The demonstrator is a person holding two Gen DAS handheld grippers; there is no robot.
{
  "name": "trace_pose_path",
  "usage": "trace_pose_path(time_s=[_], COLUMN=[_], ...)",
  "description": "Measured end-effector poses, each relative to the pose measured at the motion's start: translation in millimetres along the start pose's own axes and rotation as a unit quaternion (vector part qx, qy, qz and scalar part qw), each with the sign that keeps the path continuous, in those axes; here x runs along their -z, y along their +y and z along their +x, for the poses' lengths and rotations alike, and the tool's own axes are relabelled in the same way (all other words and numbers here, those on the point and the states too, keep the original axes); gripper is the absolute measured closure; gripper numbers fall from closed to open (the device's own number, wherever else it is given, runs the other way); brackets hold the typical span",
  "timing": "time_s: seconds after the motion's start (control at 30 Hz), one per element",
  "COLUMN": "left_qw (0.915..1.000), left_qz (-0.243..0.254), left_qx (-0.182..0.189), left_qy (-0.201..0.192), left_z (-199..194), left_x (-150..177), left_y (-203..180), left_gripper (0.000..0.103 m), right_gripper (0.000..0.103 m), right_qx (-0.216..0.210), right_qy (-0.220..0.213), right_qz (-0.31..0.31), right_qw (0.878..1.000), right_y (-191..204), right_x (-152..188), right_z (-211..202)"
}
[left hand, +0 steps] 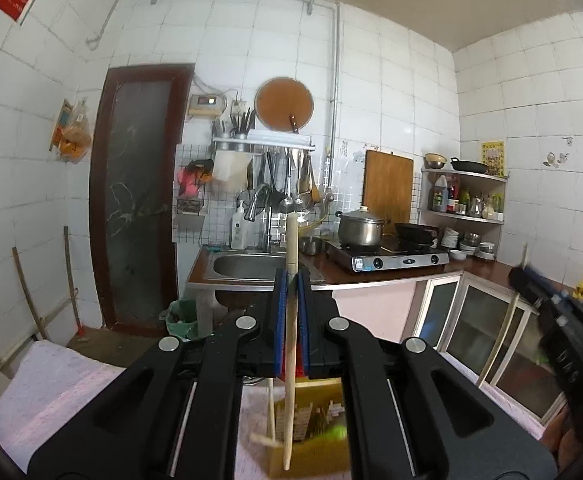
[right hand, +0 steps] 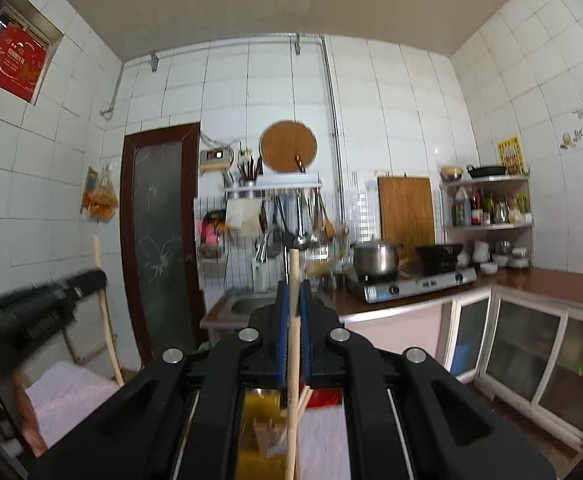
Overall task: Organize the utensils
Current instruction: 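Open both tools to release the chopsticks and withdraw from the holder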
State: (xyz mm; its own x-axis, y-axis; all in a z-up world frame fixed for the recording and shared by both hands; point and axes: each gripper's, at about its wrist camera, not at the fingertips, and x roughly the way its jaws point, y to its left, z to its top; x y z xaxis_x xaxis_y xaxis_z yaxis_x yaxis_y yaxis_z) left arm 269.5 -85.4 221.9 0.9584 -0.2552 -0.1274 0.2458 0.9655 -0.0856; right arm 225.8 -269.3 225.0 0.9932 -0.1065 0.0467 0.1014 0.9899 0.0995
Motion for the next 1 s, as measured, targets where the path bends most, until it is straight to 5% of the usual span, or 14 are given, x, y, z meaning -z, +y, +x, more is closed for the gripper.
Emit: trace_pose_path(time_s=[0.3, 0.6, 0.7, 0.8, 0.9, 1.0], left_qw=[0.9989, 0.9961, 0.9955, 0.9962, 0.9965, 0.9959], left_qz=[-0.011, 0.009, 0.01, 0.011, 0.017, 0.023], left_qx=[-0.018, -0.036, -0.037, -0.048, -0.055, -0.068], left_qy=[0.043, 0.08, 0.087, 0.072, 0.06, 0.055], left_z=[101, 119, 98, 57, 12, -33], left_x=[46, 84, 81, 76, 72, 71], left_y=[-2, 6, 10, 17, 22, 29], left_gripper=[0.098, 0.098, 0.081, 0.043, 0.027, 0.01], right_gripper=[0.097, 0.096, 0.092, 0.05, 0.048, 0.033], right_qx=[-0.02, -0.01, 0.01, 0.02, 0.022, 0.015], right_qy=[0.019, 0.11, 0.13, 0.138, 0.155, 0.172], right_qz=[0.034, 0.03, 0.029, 0.041, 0.034, 0.041], right_qw=[0.999, 0.993, 0.991, 0.989, 0.987, 0.984], right_y=[-5, -15, -24, -33, -40, -44], right_x=[30, 96, 96, 93, 93, 99], right_z=[84, 112, 99, 73, 39, 5])
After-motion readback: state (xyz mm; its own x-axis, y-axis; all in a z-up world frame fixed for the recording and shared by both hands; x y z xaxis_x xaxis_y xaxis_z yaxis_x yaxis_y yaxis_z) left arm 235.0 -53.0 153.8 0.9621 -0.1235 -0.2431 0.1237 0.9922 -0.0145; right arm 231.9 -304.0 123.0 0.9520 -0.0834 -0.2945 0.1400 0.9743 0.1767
